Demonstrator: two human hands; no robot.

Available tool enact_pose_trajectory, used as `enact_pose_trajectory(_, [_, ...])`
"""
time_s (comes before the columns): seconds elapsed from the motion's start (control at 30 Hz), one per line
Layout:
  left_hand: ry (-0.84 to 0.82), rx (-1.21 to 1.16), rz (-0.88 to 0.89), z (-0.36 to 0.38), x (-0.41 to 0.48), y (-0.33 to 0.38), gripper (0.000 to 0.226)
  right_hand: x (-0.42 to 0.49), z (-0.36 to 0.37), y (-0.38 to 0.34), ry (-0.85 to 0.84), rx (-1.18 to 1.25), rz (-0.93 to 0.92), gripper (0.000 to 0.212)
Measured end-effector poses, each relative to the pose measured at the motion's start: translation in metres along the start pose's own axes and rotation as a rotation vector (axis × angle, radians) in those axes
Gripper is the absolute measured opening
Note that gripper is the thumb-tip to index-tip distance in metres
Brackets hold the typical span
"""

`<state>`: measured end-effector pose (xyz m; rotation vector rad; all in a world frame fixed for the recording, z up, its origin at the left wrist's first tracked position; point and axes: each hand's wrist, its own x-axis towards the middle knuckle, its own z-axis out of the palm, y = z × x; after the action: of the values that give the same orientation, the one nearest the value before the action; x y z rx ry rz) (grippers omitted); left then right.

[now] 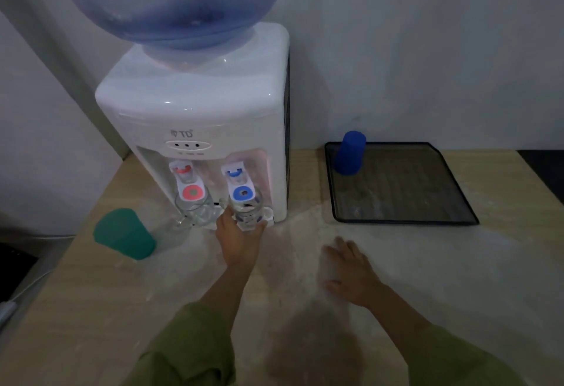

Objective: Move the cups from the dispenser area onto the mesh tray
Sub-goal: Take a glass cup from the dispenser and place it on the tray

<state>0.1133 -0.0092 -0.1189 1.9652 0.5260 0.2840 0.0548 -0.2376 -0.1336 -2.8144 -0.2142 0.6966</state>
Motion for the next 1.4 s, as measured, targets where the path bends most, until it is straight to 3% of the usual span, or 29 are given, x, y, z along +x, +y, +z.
enact_pose_trajectory(0.17, [0.028,0.085,-0.014,0.007,0.008,0.002,0.076,0.000,0.001,0.000,0.003,0.016,-0.002,0.076])
enact_pose_trajectory(0.33, [0.019,-0.019,-0.008,0.007,0.007,0.004,0.067,0.000,0.001,0.001,-0.023,0.050,0.010,0.078])
enact_pose_trajectory(0.53, [-0.020,-0.127,0.070,0.000,-0.018,0.002,0.042,-0.001,-0.004,-0.001,-0.033,0.082,0.019,0.079])
enact_pose_trajectory(0.6, [-0.044,-0.175,0.104,-0.003,-0.029,-0.001,0.050,-0.003,-0.008,-0.005,0.011,0.198,0.013,0.073])
enact_pose_trajectory(0.73, [-0.201,-0.208,0.117,-0.007,-0.049,-0.007,0.049,-0.008,-0.033,-0.029,0.293,0.630,-0.088,0.060])
enact_pose_trajectory(0.83, [-0.318,-0.153,0.206,-0.006,-0.062,0.001,0.048,-0.012,-0.058,-0.051,0.246,0.823,-0.151,0.074])
enact_pose_trajectory(0.93, [-0.416,-0.145,0.309,-0.006,-0.073,0.015,0.050,-0.017,-0.078,-0.061,0.236,0.751,-0.193,0.087])
enact_pose_trajectory(1.03, [-0.471,-0.178,0.326,-0.004,-0.080,0.028,0.054,-0.024,-0.088,-0.055,0.266,0.691,-0.175,0.079])
enact_pose_trajectory(1.17, [-0.543,-0.226,0.288,0.002,-0.086,0.040,0.058,-0.032,-0.094,-0.035,0.333,0.783,-0.106,0.072])
enact_pose_trajectory(1.23, [-0.570,-0.272,0.241,0.006,-0.086,0.046,0.065,-0.033,-0.096,-0.025,0.373,0.872,-0.072,0.056])
enact_pose_trajectory(1.3, [-0.586,-0.301,0.224,0.013,-0.086,0.055,0.065,-0.033,-0.101,-0.016,0.379,1.001,-0.036,0.026])
enact_pose_trajectory(1.4, [-0.597,-0.336,0.188,0.030,-0.084,0.073,0.065,-0.029,-0.112,0.003,0.346,1.178,0.007,0.028])
